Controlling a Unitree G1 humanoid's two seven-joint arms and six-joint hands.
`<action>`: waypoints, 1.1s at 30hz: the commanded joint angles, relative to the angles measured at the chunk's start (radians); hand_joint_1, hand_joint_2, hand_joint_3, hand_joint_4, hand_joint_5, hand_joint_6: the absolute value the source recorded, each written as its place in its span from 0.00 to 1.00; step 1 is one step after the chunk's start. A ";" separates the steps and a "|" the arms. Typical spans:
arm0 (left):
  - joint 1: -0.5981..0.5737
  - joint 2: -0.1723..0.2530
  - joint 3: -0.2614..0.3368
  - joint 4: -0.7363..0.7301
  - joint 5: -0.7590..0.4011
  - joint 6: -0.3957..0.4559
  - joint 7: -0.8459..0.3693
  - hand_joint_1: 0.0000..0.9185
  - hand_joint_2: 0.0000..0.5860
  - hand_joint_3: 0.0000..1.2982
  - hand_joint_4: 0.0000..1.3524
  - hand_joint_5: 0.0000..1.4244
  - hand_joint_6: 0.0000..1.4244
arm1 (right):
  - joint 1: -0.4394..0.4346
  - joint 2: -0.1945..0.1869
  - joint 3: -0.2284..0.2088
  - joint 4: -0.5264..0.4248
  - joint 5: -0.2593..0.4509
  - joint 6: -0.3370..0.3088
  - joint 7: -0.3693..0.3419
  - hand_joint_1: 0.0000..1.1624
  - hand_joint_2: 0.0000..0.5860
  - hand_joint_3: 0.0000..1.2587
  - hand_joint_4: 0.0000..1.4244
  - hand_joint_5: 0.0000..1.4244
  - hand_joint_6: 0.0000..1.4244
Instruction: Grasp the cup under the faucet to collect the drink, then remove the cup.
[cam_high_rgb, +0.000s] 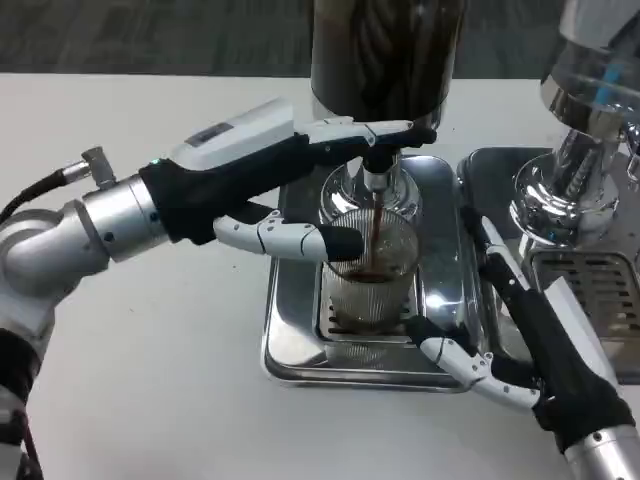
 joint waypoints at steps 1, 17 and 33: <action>0.040 0.018 -0.031 0.007 0.069 0.011 -0.029 0.00 0.21 0.10 0.06 0.08 0.05 | -0.035 0.006 -0.006 0.033 0.026 0.007 0.015 0.47 0.38 0.00 0.00 0.00 0.05; 0.047 0.030 -0.032 0.004 0.069 0.007 -0.013 0.00 0.21 0.10 0.07 0.08 0.05 | -0.125 0.029 0.007 0.114 0.042 0.007 0.052 0.46 0.39 0.02 0.01 0.01 0.06; 0.053 0.038 -0.029 -0.001 0.072 0.010 0.000 0.00 0.21 0.10 0.07 0.08 0.05 | -0.180 0.041 0.019 0.165 0.058 0.006 0.074 0.45 0.42 0.03 0.01 0.02 0.07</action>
